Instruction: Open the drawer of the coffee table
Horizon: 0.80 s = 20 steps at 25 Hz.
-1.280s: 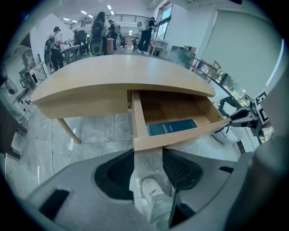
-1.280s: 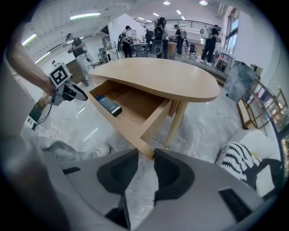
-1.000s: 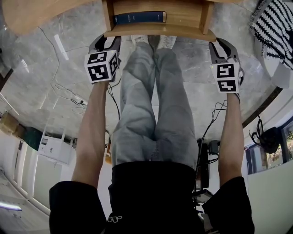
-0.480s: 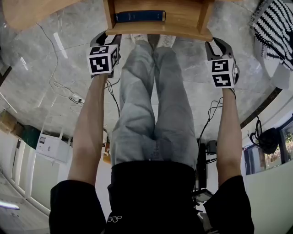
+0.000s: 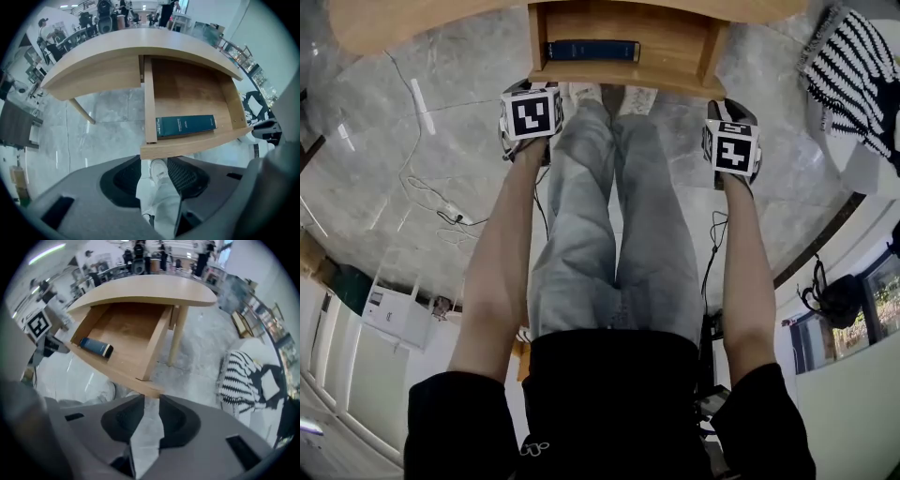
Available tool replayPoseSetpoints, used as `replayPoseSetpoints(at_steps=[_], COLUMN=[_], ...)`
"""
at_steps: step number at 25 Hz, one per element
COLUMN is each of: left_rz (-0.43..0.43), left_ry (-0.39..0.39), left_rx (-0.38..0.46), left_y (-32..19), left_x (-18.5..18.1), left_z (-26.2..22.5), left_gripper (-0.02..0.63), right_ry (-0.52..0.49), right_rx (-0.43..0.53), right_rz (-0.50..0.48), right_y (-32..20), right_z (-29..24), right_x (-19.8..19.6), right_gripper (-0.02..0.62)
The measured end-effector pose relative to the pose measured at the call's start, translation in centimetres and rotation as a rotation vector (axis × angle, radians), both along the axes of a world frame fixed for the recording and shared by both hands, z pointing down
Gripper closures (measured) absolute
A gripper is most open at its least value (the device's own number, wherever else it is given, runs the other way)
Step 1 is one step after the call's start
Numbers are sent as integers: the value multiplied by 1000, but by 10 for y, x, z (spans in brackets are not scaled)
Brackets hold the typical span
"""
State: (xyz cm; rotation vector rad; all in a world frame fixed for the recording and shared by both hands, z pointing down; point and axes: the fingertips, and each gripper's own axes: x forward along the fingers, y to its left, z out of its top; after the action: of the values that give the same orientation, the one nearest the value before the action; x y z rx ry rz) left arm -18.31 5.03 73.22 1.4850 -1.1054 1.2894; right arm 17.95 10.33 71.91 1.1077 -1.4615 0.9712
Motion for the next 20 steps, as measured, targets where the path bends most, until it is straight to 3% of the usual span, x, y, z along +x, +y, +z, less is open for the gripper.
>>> replayPoseSetpoints(at_steps=[1,3,6,9,12,16,18,20], left_rz=[-16,-59,-134,-163,-128,-73,-29,59], left_ry=[-6,-6,80,251,455,633,698,706], left_rx=[-9,-20,-2,42,96,173,208,248], left_y=[2,6,9,11,8,-9,-17,-26], left_x=[-3,-10,-8,11,47,91,112,132], left_z=[-4,-15,-37,-70,-114,-178,-216,-252], left_gripper=[445,578,588,594,597,597,597,597], right_ry=[-8,-25,-58,-61,-106,-287,-349,-396], right_rx=[-9,-7,25,59,74,120,161,202], right_rz=[62,116,144,169,197,220,206,214], right_y=[2,4,0,-5,-12,-26,-30,-39], right_z=[-3,-11,-28,-52,-79,-134,-168,-198], right_x=[-1,-5,-15,-17,-21,-38,-44,-46], right_gripper=[508,543,543,552,571,581,583,583])
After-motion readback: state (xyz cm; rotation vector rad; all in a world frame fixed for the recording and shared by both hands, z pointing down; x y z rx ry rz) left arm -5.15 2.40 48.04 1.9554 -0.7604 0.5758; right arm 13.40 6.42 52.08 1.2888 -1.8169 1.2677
